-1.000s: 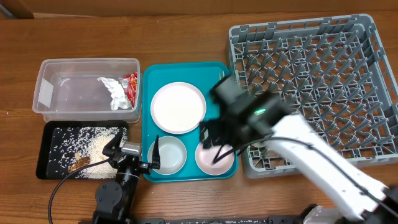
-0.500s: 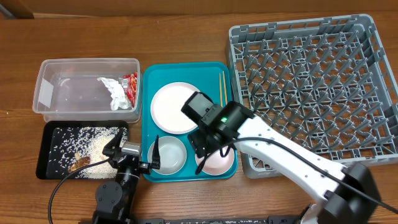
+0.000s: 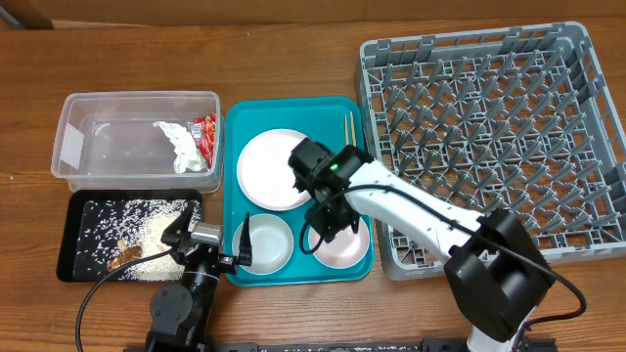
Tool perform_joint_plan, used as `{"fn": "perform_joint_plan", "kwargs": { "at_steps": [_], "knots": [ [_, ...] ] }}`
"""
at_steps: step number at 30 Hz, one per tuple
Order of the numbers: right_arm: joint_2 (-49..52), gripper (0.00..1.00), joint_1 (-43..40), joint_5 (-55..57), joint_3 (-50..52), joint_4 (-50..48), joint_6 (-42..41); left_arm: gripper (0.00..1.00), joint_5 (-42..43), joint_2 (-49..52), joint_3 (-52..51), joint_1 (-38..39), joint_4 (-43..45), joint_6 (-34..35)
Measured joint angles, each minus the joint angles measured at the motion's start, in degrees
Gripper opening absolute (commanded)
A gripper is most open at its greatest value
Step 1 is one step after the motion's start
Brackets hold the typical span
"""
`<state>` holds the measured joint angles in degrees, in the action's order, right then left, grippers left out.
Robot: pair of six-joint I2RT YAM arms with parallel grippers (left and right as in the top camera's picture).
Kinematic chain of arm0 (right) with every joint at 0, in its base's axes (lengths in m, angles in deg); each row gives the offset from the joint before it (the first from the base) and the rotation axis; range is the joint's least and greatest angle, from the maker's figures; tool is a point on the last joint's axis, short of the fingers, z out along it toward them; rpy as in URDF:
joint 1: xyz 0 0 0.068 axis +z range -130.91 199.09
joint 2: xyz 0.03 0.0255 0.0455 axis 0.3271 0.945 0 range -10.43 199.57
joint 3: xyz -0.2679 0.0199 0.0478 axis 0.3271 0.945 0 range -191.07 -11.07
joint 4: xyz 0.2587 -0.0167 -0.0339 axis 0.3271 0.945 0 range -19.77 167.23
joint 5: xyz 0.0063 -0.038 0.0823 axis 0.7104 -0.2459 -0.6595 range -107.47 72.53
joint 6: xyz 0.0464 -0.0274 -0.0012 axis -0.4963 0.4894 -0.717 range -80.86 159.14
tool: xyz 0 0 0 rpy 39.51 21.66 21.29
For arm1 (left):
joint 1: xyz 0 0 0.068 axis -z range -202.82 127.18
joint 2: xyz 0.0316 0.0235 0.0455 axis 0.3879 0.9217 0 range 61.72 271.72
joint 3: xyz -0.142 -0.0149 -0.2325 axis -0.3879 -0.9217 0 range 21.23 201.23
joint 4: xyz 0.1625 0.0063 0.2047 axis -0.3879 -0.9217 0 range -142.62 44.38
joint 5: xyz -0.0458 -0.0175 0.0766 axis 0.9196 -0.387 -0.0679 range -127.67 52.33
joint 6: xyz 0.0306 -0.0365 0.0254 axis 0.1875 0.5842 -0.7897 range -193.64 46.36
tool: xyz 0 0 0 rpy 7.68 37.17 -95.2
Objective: Sort waste into correct bins and load items into the dishwasher
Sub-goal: 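Reach the right gripper to the grey bowl and grasp its rim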
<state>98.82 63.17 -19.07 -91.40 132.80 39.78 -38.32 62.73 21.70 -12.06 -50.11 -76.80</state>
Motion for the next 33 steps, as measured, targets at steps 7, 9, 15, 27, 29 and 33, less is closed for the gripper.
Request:
{"fn": "perform_joint_plan", "kwargs": {
  "at_steps": [7, 9, 15, 27, 29, 33],
  "knots": [
    [0.0, 0.64, -2.7, -8.2, 0.0, 1.8, 5.2, 1.00, 0.0, 0.0, 0.0, 0.0, 0.0, 0.0],
    [0.0, 0.64, -2.7, -10.3, 0.0, 2.0, 5.6, 1.00, 0.0, 0.0, 0.0, 0.0, 0.0, 0.0],
    [0.0, 0.62, -2.4, -15.2, 0.0, 2.6, 5.6, 1.00, 0.0, 0.0, 0.0, 0.0, 0.0, 0.0],
    [0.0, 0.48, -2.4, -25.4, -0.9, 2.4, -0.8, 1.00, 0.0, 0.0, 0.0, 0.0, 0.0, 0.0],
    [0.0, 0.50, -2.4, -25.7, -1.8, 1.6, -2.5, 1.00, 0.0, 0.0, 0.0, 0.0, 0.0, 0.0],
    [0.0, 0.55, -2.3, -26.1, -2.9, -3.3, -6.6, 1.00, 0.0, 0.0, 0.0, 0.0, 0.0, 0.0]
  ]
}}
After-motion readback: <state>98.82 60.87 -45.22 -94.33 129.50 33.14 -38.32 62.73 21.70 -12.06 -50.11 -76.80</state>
